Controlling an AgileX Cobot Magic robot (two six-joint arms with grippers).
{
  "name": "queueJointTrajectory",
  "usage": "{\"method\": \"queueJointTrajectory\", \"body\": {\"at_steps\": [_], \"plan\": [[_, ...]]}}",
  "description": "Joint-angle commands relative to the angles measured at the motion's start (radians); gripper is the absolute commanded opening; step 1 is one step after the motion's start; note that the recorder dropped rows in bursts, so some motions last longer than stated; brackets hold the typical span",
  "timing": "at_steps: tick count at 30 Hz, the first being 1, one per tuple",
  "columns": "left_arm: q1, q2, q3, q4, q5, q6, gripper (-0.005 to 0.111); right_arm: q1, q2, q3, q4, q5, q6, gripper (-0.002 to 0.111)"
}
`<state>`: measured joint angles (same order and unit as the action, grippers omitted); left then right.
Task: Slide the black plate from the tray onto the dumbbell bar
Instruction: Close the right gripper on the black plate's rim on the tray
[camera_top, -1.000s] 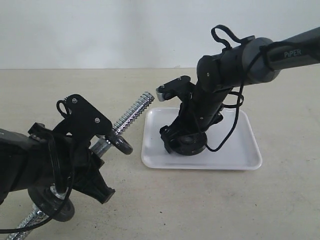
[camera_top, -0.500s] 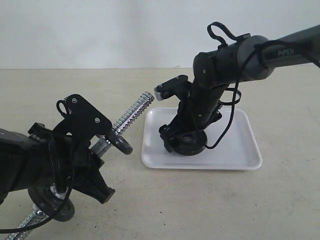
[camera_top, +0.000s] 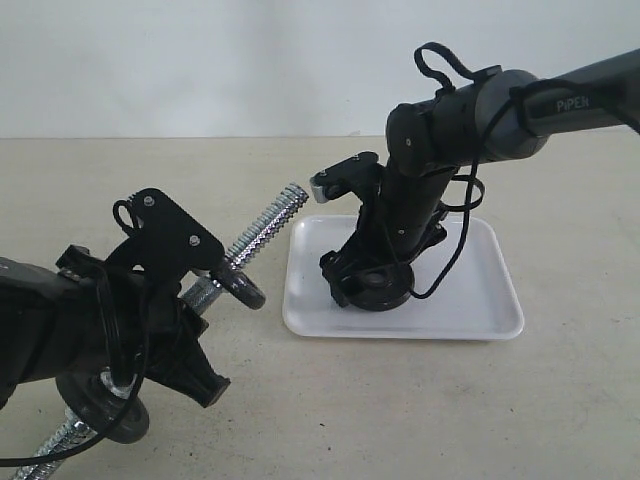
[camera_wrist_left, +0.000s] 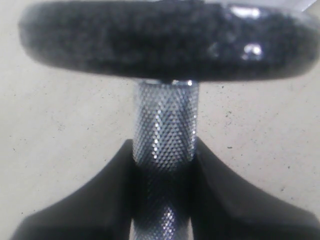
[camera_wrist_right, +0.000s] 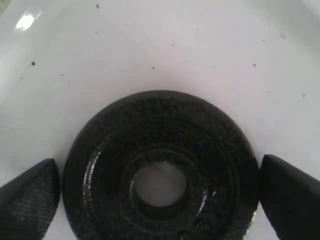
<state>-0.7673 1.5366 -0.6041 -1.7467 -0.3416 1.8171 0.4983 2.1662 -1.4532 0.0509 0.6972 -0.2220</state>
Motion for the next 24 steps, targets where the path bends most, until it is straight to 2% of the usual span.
{"method": "queueJointTrajectory", "body": {"at_steps": [1, 12, 14, 16, 17, 21, 24], "plan": [[0.0, -0.045, -0.034, 0.065, -0.027, -0.007, 0.004, -0.001, 0.042, 0.024, -0.06, 0.084, 0.006, 0.098], [0.0, -0.045, -0.034, 0.063, -0.027, -0.007, 0.004, -0.001, 0.042, 0.024, -0.06, 0.092, 0.015, 0.098], [0.0, -0.045, -0.034, 0.063, -0.027, -0.007, 0.004, -0.001, 0.042, 0.024, -0.06, 0.104, 0.015, 0.094], [0.0, -0.045, -0.034, 0.063, -0.027, -0.007, 0.004, -0.001, 0.042, 0.024, -0.06, 0.111, 0.015, 0.08], [0.0, -0.045, -0.034, 0.063, -0.027, -0.007, 0.004, -0.001, 0.042, 0.024, -0.06, 0.116, 0.015, 0.068], [0.0, -0.045, -0.034, 0.061, -0.027, -0.007, 0.004, -0.001, 0.042, 0.026, -0.058, 0.131, 0.069, 0.0], [0.0, -0.045, -0.034, 0.061, -0.027, -0.007, 0.004, -0.001, 0.042, 0.026, -0.06, 0.143, 0.098, 0.001]]}}
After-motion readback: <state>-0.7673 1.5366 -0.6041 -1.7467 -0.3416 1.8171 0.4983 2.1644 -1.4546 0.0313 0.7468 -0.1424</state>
